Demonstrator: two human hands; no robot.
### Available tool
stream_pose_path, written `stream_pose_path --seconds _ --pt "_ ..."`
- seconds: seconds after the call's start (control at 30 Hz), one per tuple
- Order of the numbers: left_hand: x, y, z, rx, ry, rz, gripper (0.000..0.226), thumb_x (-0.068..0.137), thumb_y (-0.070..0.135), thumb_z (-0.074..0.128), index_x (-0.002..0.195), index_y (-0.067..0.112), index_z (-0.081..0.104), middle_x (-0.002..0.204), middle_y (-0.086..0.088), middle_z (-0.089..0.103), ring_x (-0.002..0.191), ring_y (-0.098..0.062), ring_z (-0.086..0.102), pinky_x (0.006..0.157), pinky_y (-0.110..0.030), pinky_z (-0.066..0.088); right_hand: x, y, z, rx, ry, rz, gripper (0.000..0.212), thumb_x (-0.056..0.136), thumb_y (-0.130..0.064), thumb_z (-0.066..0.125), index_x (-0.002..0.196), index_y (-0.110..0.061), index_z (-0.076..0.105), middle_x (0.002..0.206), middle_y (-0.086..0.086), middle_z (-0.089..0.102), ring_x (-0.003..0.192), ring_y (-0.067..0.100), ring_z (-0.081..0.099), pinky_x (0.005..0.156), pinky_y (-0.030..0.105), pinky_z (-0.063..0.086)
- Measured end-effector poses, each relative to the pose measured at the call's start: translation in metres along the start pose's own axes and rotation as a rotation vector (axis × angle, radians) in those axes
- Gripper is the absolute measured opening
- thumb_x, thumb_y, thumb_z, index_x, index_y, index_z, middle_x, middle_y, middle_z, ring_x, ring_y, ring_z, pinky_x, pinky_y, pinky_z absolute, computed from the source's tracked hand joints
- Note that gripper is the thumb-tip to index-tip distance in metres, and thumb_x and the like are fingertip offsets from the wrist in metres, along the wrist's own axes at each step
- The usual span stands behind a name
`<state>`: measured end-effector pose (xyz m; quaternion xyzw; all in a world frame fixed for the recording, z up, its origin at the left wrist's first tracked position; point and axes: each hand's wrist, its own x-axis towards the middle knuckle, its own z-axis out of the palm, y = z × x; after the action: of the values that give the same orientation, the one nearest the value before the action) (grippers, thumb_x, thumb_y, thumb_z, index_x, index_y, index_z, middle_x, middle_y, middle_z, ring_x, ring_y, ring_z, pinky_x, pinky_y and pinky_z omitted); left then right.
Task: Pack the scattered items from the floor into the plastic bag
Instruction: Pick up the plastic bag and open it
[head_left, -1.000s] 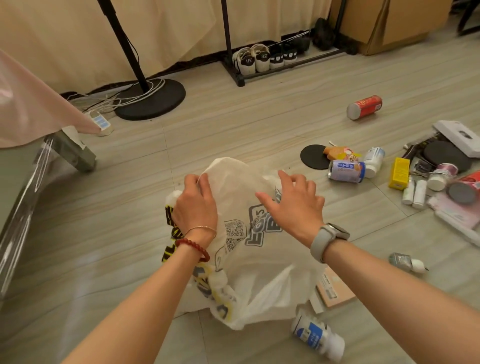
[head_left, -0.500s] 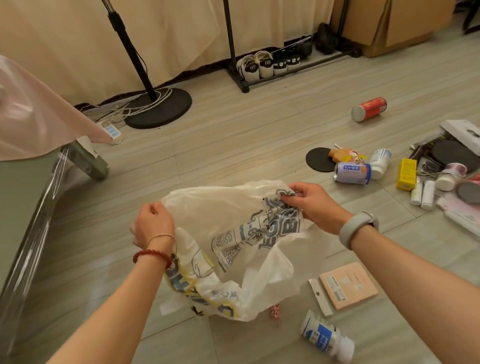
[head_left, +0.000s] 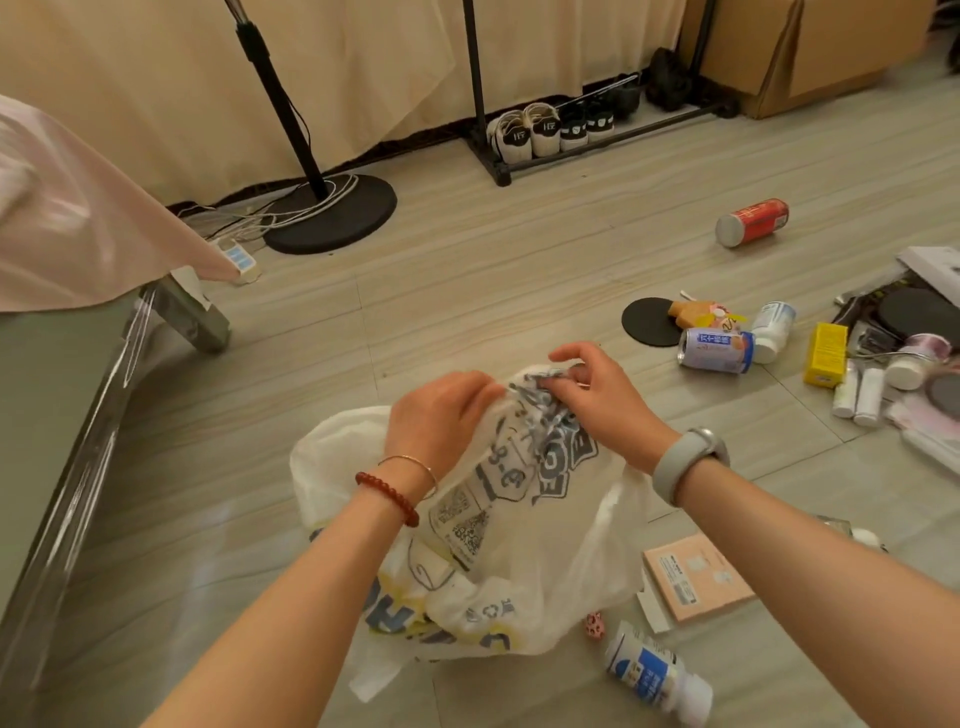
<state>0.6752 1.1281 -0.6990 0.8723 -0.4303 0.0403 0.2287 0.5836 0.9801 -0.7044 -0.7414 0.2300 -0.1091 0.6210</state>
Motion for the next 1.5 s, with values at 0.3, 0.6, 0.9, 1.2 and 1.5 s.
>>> stream_pose_path --seconds 0.3,0.6,0.9,1.2,1.5 --pt "-0.006 -0.028 -0.031 -0.225 0.457 -0.511 0.03 0.094 0.029 0.045 0.075 0.013 0.06 0.053 0.007 0.043 0.052 -0.013 0.039 0.046 -0.019 0.03 -0.02 -0.003 0.054 -0.768 0.017 -0.247 0.097 0.07 -0.077 0.035 0.145 -0.024 0.007 0.148 0.005 0.031 0.136 0.023 0.028 0.112 0.046 0.026" --pt "-0.048 -0.093 -0.06 -0.322 0.465 -0.635 0.044 0.094 0.026 0.046 0.051 0.018 0.04 0.05 0.002 0.032 0.05 -0.012 0.029 0.051 -0.024 0.026 0.002 0.014 0.083 -0.229 0.039 -0.3 0.019 0.095 -0.008 0.04 0.097 0.001 0.058 0.067 0.0 0.052 0.056 0.01 0.047 0.055 0.02 0.031" --pt "-0.103 -0.153 -0.06 0.004 0.618 -1.082 0.028 0.098 0.027 0.029 0.1 0.007 0.049 0.097 -0.017 0.057 0.082 -0.025 0.048 0.069 -0.034 0.034 0.03 0.017 0.113 -0.443 -0.045 -0.595 0.034 0.09 -0.003 0.039 0.119 0.0 0.056 0.118 0.017 0.062 0.111 0.03 0.058 0.097 0.024 0.04" --pt "-0.1 -0.154 -0.037 -0.35 0.544 -1.379 0.043 0.097 0.028 0.028 0.134 0.007 0.035 0.137 -0.023 0.029 0.119 -0.035 0.042 0.1 -0.038 0.034 0.009 0.042 0.107 -0.524 0.13 -0.405 0.025 0.09 -0.011 0.043 0.113 -0.005 0.052 0.11 0.013 0.055 0.097 0.026 0.056 0.075 0.03 0.046" --pt "-0.126 -0.124 0.005 0.201 -0.118 -0.61 0.088 0.073 0.078 0.015 0.14 0.031 -0.016 0.149 0.003 -0.025 0.14 -0.02 -0.02 0.111 -0.046 -0.014 -0.047 0.122 0.106 -0.92 -0.481 0.248 0.052 0.093 -0.045 0.034 0.136 -0.017 0.03 0.132 0.013 0.041 0.122 0.032 0.04 0.099 0.041 0.039"
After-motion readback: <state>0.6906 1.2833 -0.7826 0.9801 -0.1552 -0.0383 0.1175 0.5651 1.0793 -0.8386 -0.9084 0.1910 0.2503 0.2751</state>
